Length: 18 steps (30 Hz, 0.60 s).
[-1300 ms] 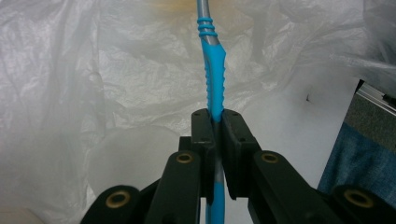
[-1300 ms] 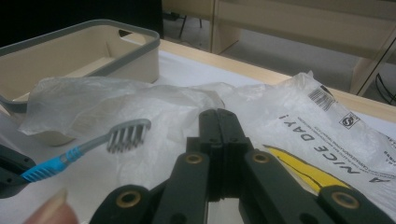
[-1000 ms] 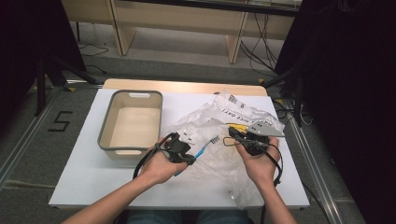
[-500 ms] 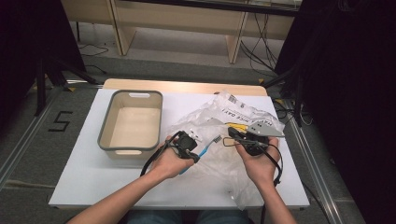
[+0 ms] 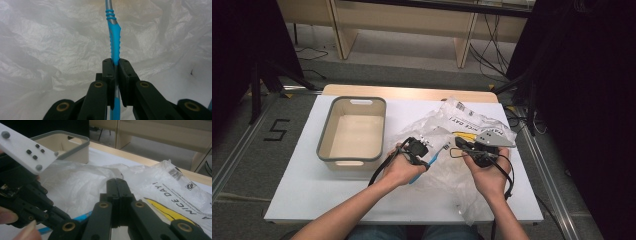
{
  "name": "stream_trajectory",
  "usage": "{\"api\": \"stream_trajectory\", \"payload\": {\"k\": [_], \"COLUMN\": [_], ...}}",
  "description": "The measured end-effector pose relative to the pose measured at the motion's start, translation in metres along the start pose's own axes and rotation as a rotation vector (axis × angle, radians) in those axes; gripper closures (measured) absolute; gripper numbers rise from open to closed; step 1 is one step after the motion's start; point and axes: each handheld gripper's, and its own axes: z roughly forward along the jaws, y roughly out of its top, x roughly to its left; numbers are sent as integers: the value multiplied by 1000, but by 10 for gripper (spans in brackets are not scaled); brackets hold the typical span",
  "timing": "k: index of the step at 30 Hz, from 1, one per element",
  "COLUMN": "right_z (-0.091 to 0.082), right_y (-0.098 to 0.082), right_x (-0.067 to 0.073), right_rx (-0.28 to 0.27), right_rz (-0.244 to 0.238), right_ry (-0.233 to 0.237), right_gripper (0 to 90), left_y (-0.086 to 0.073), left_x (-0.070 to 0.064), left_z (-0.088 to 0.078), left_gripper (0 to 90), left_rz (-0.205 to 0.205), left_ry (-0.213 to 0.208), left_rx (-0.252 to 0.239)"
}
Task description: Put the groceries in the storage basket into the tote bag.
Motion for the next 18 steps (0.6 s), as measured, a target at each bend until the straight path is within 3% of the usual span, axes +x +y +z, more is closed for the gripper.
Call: {"api": "stream_trajectory", "payload": {"k": [18], "right_z": [2], "right_y": [-2], "right_x": [1], "right_rx": [7], "right_rz": [-1], "right_ry": [6], "right_gripper": [900], "left_y": [11], "left_x": [4], "left_z": [12], "left_gripper": [837], "left_rz": [-35], "left_ry": [20], "left_rx": [-10]}}
